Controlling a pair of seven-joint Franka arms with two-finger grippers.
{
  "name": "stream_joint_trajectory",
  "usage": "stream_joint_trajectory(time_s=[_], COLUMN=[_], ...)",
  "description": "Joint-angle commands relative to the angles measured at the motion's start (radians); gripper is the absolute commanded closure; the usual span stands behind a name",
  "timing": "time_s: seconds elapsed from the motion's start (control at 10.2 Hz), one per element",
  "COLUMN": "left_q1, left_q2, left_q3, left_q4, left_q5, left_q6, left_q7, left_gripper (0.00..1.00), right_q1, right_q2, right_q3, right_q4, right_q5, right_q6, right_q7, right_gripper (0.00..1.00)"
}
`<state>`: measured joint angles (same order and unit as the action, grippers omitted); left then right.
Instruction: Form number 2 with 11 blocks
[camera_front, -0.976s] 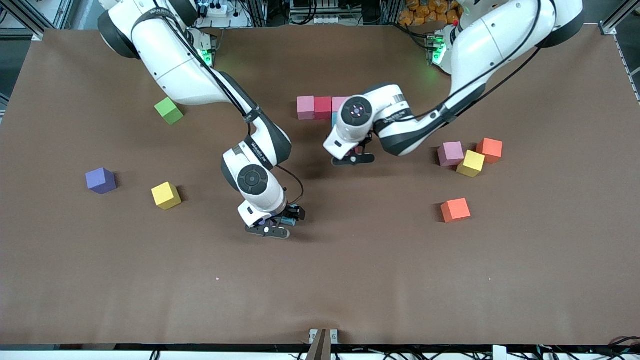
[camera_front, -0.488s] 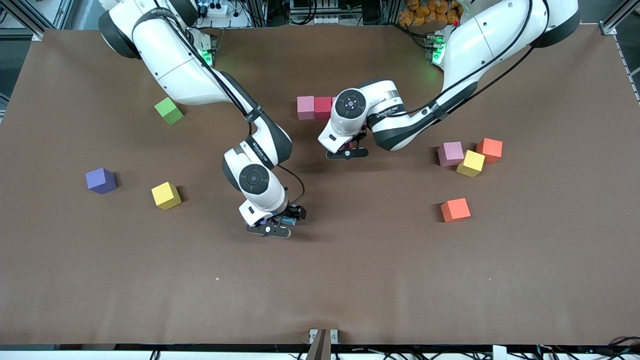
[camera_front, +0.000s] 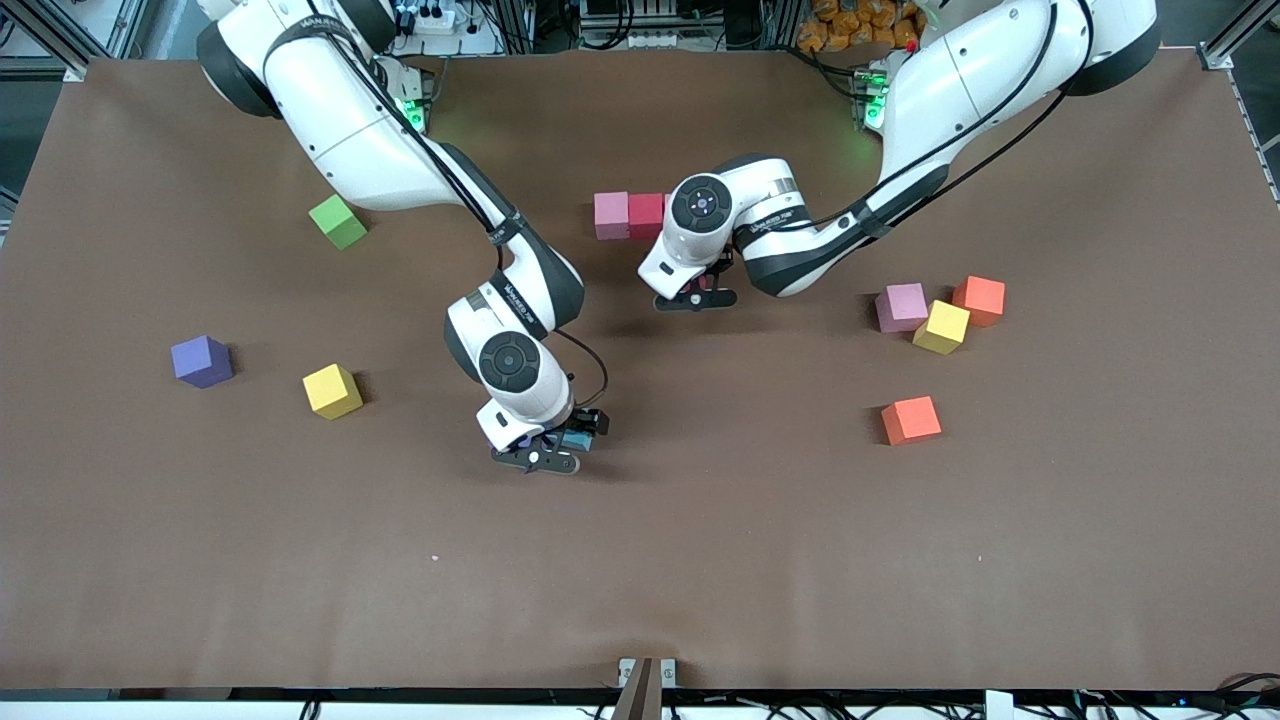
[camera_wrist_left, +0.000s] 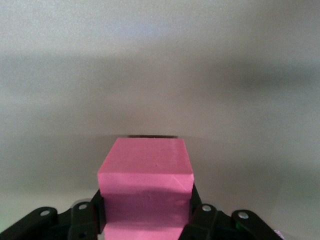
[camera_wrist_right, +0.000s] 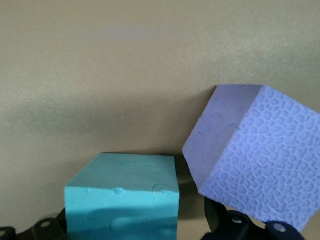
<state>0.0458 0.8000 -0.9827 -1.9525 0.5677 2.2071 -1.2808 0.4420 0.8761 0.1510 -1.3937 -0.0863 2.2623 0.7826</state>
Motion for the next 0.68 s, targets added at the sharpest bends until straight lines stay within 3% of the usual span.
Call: stream_joint_trajectory(time_s=[0.0, 0.49, 0.59], left_q1=[0.003, -0.007, -0.020], left_q2=[-0.011, -0.011, -0.011], left_q3=[0.015, 0.015, 0.016], left_q4=[-0.017, -0.012, -0.011], left_q5=[0.023, 0.024, 0.024], left_q6=[0.038, 0.043, 0.043], left_q7=[-0.029, -0.051, -0.051], left_gripper=[0.56, 0.56, 0.56], right_q1=[0.003, 0.001, 0.001], right_q2=[0.009, 0.009, 0.009], right_q3=[0.010, 0.012, 0.012], right_q4=[0.021, 0.022, 0.022], right_q5=[-0.007, -0.003, -0.003], right_q6=[-0.021, -0.020, -0.020], right_q7=[0.058, 0.061, 0.056], right_gripper=[0.00, 0.00, 0.09])
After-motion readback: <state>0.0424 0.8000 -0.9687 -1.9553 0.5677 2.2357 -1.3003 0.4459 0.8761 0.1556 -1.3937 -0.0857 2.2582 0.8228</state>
